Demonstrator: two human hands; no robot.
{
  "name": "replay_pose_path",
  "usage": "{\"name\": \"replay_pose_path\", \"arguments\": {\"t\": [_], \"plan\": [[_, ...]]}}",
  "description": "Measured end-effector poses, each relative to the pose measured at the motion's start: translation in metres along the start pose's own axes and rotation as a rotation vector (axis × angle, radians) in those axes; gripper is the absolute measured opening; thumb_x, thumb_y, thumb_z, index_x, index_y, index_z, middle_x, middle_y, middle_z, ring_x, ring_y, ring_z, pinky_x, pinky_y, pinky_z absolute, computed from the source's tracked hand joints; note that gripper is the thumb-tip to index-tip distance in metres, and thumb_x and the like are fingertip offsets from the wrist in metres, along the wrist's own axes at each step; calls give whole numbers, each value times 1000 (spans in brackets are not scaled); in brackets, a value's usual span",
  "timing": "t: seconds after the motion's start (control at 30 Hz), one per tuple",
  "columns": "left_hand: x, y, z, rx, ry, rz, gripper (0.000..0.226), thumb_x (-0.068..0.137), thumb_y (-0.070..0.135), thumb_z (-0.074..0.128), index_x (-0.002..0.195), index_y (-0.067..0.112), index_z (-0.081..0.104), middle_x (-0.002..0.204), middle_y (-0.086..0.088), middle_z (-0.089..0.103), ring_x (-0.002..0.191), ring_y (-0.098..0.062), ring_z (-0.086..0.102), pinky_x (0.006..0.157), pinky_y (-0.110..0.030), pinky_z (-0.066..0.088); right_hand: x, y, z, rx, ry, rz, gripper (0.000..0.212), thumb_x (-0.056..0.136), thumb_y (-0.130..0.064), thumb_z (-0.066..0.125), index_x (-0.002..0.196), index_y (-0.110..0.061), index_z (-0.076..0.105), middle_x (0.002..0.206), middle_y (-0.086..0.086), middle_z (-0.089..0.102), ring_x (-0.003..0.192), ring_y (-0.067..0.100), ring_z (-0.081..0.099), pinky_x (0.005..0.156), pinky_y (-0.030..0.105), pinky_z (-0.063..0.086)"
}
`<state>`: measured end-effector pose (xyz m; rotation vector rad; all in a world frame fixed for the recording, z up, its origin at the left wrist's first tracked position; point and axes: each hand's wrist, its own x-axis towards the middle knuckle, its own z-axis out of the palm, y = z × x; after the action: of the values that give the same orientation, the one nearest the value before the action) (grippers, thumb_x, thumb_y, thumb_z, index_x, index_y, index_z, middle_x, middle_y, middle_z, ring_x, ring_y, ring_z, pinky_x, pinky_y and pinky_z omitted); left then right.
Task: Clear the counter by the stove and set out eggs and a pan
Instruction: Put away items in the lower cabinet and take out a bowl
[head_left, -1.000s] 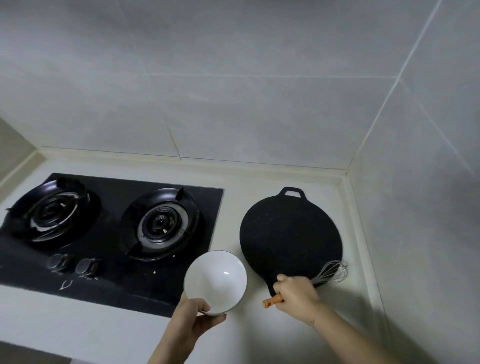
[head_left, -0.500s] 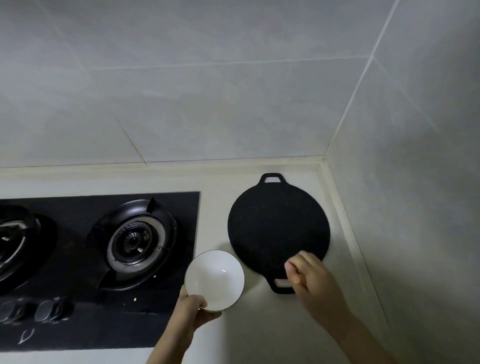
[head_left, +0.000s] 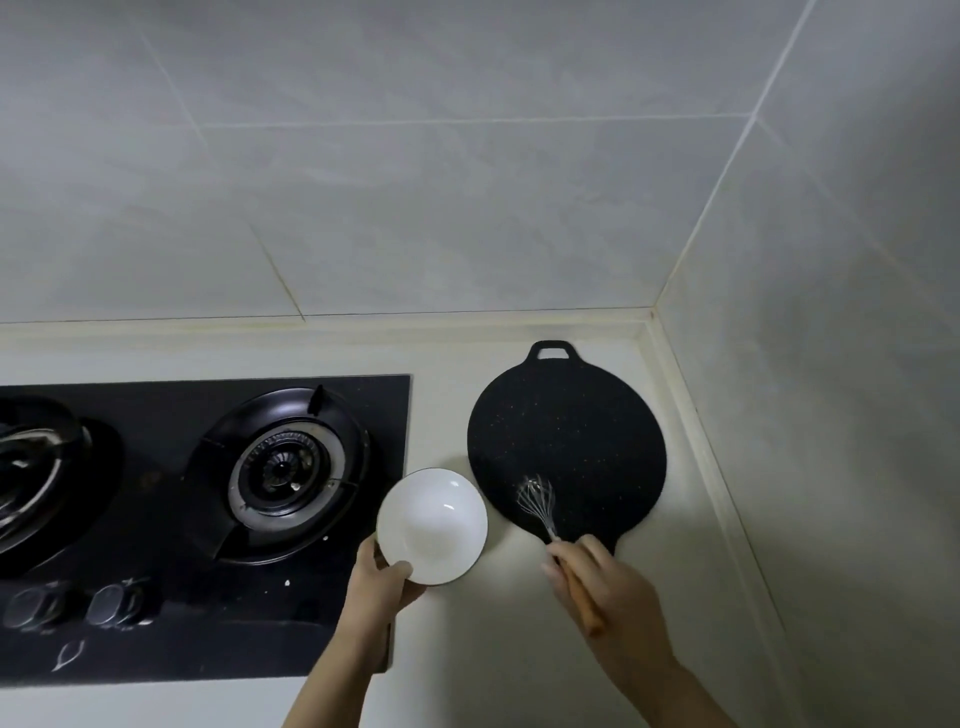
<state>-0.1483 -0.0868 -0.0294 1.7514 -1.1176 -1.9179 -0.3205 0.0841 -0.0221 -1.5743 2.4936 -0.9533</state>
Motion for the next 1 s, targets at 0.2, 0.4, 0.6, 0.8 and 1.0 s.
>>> {"name": "replay_pose_path", "arguments": {"t": [0.2,0.4,0.6,0.8,1.0], "plan": [[-33,-3,-24,-92,-105,28,42,87,-7,54,124,12,52,117,-14,65,100,-27,65,87,-36,48,-21,1,34,2,-383,67,51,76,-18,40,123,-25,58,122,-8,53,102,13,58,81,20,46],[-52,-14,-40,-102,-95,24,31,92,-2,49,118,13,58,121,-11,64,101,-26,68,79,-32,51,-21,5,51,-8,-608,113,59,82,-15,45,140,-23,41,142,-7,38,133,15,36,109,25,30],[-78,-19,-46,-188,-154,103,36,82,1,62,115,15,63,115,-6,70,100,-25,70,85,-35,50,-23,-25,35,304,-401,258,39,88,-8,57,118,-32,51,118,-10,55,111,-3,49,92,10,37],[-108,-13,-56,-286,-145,214,50,72,18,60,121,11,60,114,-8,71,104,-28,68,92,-42,49,-12,-78,-6,837,-453,452,28,93,-10,56,105,-34,64,97,7,62,81,18,62,69,11,48],[-174,-27,-67,-409,51,342,44,76,13,63,120,12,63,117,-5,70,109,-22,65,92,-38,49,-3,-114,-40,1012,-685,309,22,87,-23,57,106,-22,69,107,-4,71,95,5,66,64,7,44]]}}
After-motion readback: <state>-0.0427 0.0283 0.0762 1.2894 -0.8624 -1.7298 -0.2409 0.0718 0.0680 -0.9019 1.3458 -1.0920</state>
